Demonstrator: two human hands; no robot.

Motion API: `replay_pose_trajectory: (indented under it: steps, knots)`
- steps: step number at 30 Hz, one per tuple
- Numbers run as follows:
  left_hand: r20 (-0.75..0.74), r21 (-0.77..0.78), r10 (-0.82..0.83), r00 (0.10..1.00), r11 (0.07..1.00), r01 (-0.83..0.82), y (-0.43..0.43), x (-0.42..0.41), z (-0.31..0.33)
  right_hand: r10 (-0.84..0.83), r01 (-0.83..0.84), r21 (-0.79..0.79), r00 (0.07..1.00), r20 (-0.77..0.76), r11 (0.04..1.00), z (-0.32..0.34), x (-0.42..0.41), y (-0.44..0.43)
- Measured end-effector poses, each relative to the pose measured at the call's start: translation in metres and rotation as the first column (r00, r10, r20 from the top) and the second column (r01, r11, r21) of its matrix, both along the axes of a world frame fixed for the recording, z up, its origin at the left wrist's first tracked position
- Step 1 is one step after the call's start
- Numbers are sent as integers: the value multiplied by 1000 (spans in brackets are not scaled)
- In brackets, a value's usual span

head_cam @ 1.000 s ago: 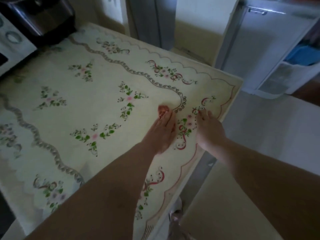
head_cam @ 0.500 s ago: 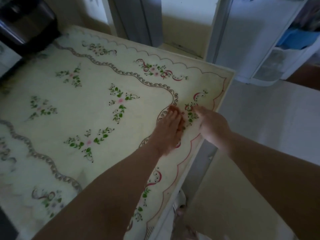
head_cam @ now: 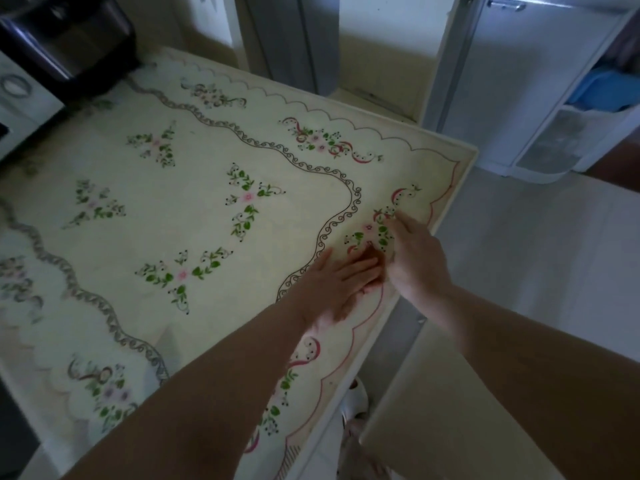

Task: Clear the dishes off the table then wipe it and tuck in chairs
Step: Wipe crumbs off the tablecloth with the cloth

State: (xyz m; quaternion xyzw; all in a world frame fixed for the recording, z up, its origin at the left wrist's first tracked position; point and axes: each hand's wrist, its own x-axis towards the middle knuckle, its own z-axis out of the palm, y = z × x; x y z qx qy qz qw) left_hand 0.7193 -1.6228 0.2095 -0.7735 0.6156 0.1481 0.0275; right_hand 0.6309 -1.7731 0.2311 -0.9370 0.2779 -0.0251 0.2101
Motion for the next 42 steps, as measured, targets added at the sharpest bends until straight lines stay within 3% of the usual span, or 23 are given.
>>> replay_pose_trajectory:
  steps: [1,2,3,4,5,6,7,9,12,15,17,20,24,27,32,35,37,40,42]
  knots:
    - [-100,-3,114,988,993,-115,-6,4,4,-23,23,-11,998,64,1000,1,4,9]
    - [-308,-41,300,903,944,-328,-10,10,11,-40,41,-8,992,123,999,1,7,18]
    - [-542,-100,445,713,808,-581,-12,18,19,-56,55,9,985,161,998,1,11,29]
    - [-663,-164,535,524,579,-799,-8,30,21,-65,59,39,984,167,997,0,15,41]
    - [-669,-252,597,443,379,-890,-1,45,24,-69,61,67,990,122,996,-3,21,56]
    - [-571,-333,687,449,306,-892,8,61,25,-59,56,88,997,43,995,-7,27,72]
    - [-480,-343,761,436,295,-892,17,77,24,-35,40,100,998,-46,994,-9,34,91]
    - [-353,-284,834,425,337,-898,20,102,21,45,-33,87,990,-136,996,-12,45,119]
    - [-329,-195,868,371,322,-927,6,124,12,204,-205,-2,975,-84,979,-19,58,115]
    - [-254,-205,872,417,373,-905,-3,145,11,312,-321,-94,945,-94,942,-22,75,71]
    - [-167,-110,876,453,440,-891,-6,156,11,228,-241,-154,969,-100,958,-20,89,34]
    - [29,173,836,548,536,-826,-12,157,1,-25,6,-170,993,-112,985,-15,98,-34]
    - [27,286,827,562,532,-797,-16,161,-6,-163,123,-179,960,-229,976,-19,91,-114]
    - [13,320,828,560,527,-787,-15,159,2,-177,160,-146,977,-117,976,-34,96,-117]
    - [30,323,821,570,532,-782,-16,159,2,195,-194,-180,981,-11,964,-40,80,-51]
    - [33,306,824,566,531,-790,-16,157,2,297,-297,-86,955,-16,951,-31,38,7]
    - [43,297,822,569,533,-792,-16,156,3,362,-360,-113,932,-11,926,-33,15,21]
    - [78,278,817,572,533,-799,-16,154,4,459,-450,-188,888,5,873,-36,14,-1]
    - [76,271,822,564,527,-805,-15,149,7,436,-424,-201,900,15,883,-34,27,-31]
